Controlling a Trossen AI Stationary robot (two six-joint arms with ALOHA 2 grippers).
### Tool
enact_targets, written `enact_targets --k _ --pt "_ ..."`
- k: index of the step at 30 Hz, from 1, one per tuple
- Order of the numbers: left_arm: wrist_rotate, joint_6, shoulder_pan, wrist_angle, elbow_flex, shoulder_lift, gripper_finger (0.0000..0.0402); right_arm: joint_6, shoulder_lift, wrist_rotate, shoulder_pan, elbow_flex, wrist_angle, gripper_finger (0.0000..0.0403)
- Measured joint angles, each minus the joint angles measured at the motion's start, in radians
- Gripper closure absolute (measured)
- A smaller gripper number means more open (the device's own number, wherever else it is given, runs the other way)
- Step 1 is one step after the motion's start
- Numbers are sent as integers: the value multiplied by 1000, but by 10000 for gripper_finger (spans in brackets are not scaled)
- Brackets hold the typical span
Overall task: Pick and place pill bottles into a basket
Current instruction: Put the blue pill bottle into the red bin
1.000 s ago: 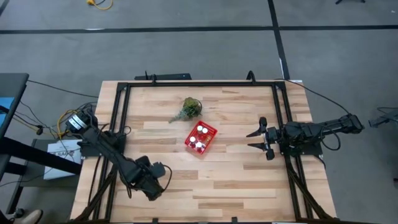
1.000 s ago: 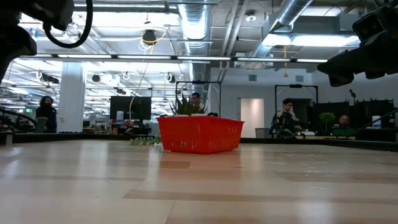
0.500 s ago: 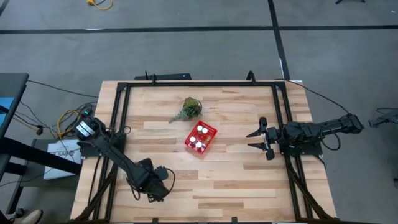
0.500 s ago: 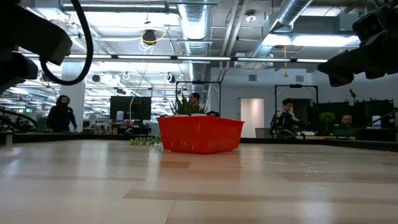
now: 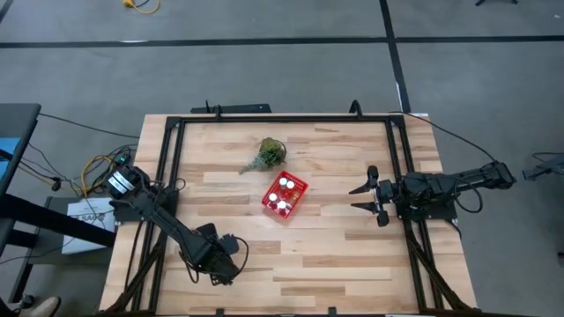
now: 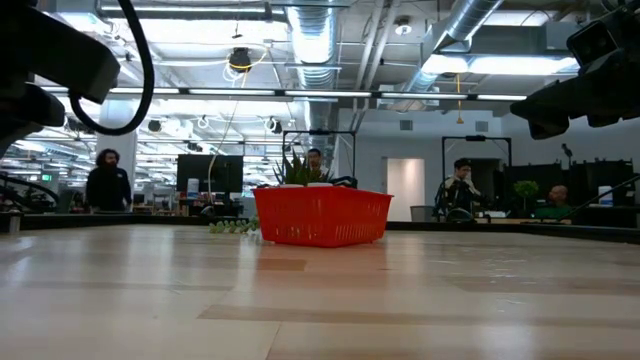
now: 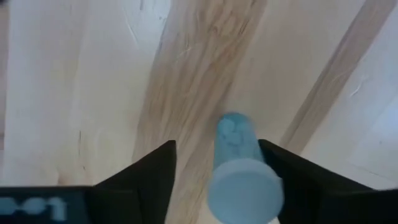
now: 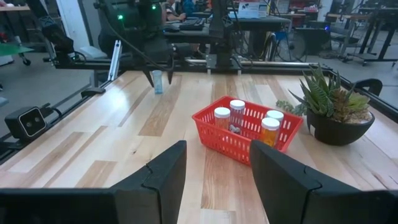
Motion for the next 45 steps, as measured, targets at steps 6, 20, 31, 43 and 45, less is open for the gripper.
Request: enact_targets --k 6,20,31,43,45 --pt "-48 6 4 0 0 0 255 0 0 0 0 0 0 234" --pt "-317 273 134 0 153 -1 304 0 0 0 0 0 0 234" --pt "-626 580 277 103 272 -2 312 0 0 0 0 0 0 234" --pt "-452 895 504 361 262 -2 305 0 0 0 0 0 0 234" --pt "-381 927 535 405 245 -2 308 0 0 0 0 0 0 234"
